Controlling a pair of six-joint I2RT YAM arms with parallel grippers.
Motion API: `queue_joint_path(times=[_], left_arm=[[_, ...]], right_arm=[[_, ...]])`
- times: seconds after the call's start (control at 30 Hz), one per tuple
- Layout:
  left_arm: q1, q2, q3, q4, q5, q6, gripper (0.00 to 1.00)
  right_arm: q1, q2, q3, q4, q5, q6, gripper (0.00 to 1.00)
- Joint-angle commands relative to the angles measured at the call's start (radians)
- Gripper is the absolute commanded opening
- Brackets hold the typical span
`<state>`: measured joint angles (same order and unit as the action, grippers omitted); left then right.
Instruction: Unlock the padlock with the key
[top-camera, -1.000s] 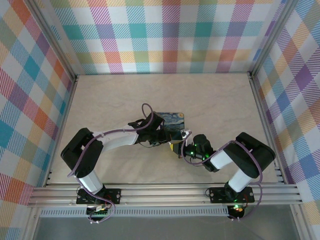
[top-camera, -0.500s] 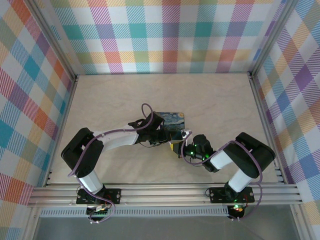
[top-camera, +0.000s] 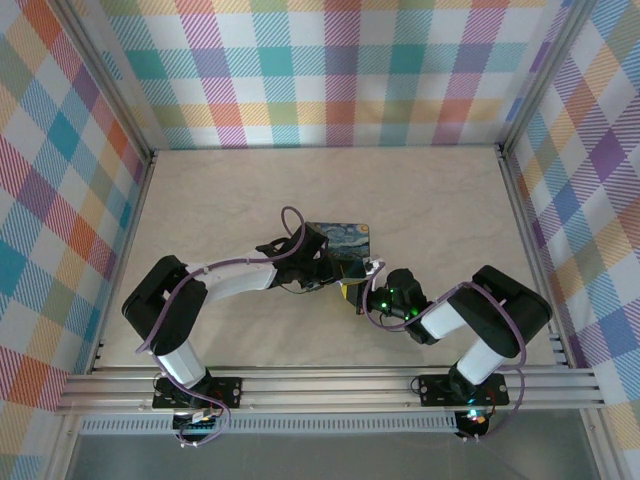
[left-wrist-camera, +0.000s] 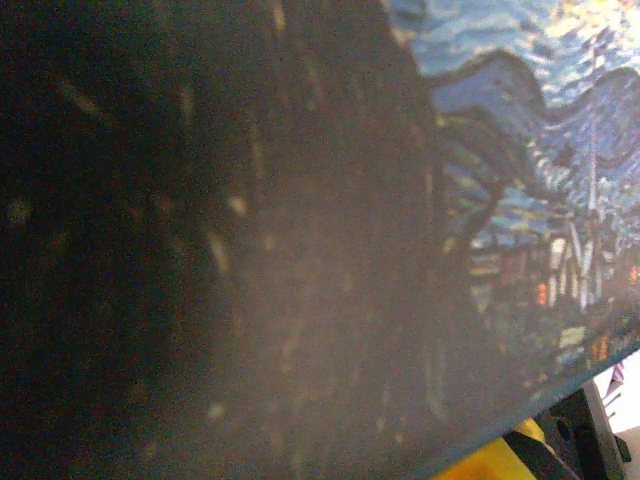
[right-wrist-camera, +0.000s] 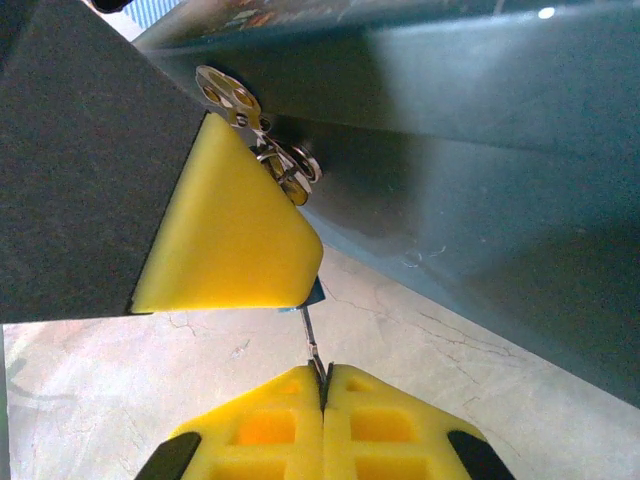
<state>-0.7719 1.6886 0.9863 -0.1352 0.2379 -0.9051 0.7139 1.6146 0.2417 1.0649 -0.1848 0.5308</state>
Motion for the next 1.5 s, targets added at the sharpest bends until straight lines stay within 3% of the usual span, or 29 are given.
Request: queue_joint_path(times=[0.0,0.57,0.8,1.47], left_arm=[[-0.017,0.042,-0.022,0.039,-0.078,-0.016,0.18],[-0.028,0.077,-0.032,0.103,-0.106,-0.048,0.18],[-0.027,0.069,-0.033,0.101,-0.103,-0.047,0.18],[-0.046,0.144,-0.04,0.182,-0.107,-0.104,0.18]], right_arm=[[0.027,-0.077,0.072,0.23,-0.116,-0.021,0.0],[0.028,-0.225,0.126,-0.125,-0.061,0.036,0.0],[0.022,-0.192,0.108,-0.095,-0.036,0.007,0.0],[0.021,-0.107,0.137,-0.073,-0.024,0.169,0.0]])
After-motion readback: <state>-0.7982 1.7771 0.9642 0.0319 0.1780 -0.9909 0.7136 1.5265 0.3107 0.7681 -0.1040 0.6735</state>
